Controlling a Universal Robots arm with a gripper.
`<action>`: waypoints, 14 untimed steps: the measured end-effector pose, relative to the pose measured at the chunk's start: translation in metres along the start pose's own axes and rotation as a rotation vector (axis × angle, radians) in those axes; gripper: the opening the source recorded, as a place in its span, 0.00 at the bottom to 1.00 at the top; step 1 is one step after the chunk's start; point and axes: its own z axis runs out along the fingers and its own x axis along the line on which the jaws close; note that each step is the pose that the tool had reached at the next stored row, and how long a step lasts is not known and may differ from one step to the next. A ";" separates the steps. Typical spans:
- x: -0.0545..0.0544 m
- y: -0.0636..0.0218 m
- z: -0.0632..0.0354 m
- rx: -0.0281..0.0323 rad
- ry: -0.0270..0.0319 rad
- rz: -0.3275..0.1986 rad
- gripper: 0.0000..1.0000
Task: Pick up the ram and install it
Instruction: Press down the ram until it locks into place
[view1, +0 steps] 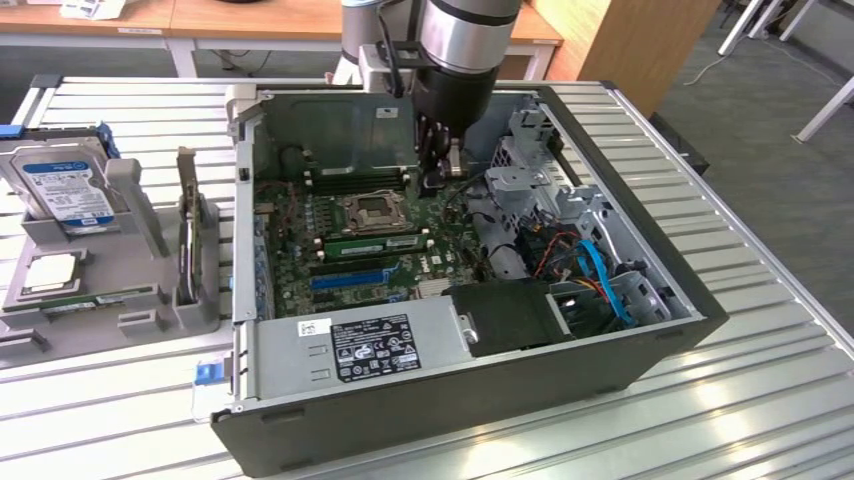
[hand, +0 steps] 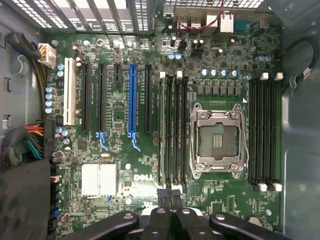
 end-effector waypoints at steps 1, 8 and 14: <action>0.000 0.0000 0.0008 0.0001 0.0000 0.000 0.10; 0.000 -0.0001 0.0051 0.0000 0.0000 0.000 0.10; 0.000 -0.0002 0.0085 0.0000 0.0000 0.000 0.10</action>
